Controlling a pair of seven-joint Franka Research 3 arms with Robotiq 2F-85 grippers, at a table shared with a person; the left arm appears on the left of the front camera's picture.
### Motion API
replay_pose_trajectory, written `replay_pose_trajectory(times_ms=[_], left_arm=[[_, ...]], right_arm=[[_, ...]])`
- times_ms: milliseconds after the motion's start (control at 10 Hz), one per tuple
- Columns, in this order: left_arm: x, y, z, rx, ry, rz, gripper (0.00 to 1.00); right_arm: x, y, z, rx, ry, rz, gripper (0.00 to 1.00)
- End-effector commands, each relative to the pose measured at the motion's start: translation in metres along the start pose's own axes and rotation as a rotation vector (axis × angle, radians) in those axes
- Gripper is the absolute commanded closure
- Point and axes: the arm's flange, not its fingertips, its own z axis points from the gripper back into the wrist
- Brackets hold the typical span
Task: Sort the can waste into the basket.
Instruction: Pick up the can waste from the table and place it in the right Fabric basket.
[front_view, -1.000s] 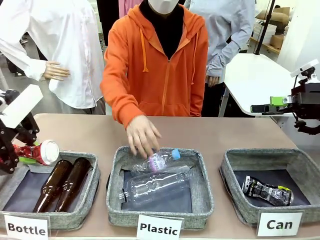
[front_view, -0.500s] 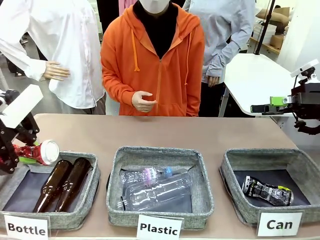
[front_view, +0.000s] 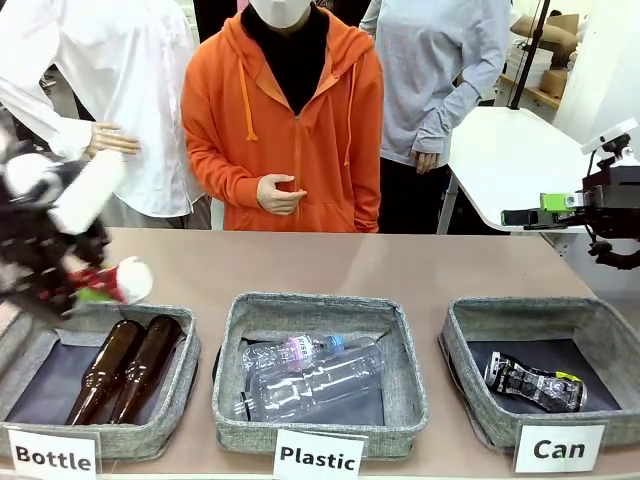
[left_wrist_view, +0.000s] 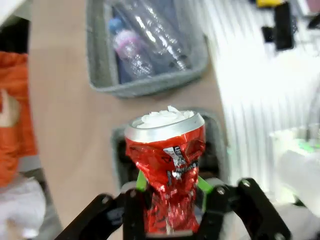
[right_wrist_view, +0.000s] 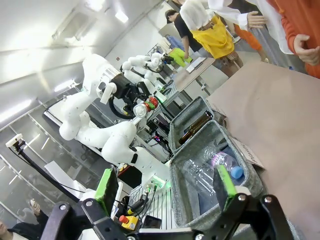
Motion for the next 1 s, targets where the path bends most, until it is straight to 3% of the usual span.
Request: replay_pose_trajectory(times_ms=[0, 100, 200, 500, 700, 900], left_arm=[[0.051, 0.041, -0.005, 0.047, -0.044, 0.121, 0.72], [0.085, 0.065, -0.010, 0.141, -0.117, 0.173, 0.72], [0.127, 0.091, -0.022, 0.103, -0.185, 0.171, 0.72], [0.250, 0.161, -0.097, -0.084, -0.194, 0.071, 0.72], [0.311, 0.194, -0.145, -0.136, -0.225, 0.060, 0.72], [0.364, 0.211, -0.188, -0.087, -0.253, 0.074, 0.72]], right_arm=[[0.003, 0.001, 0.000, 0.008, -0.003, 0.018, 0.00], [0.003, 0.001, 0.000, 0.008, -0.003, 0.018, 0.00], [0.003, 0.001, 0.000, 0.008, -0.003, 0.018, 0.00], [0.000, 0.000, 0.000, 0.000, 0.000, 0.000, 0.00], [-0.018, 0.082, 0.047, -0.233, 0.037, -0.035, 0.00], [-0.054, 0.140, 0.107, -0.542, 0.026, -0.083, 0.00]])
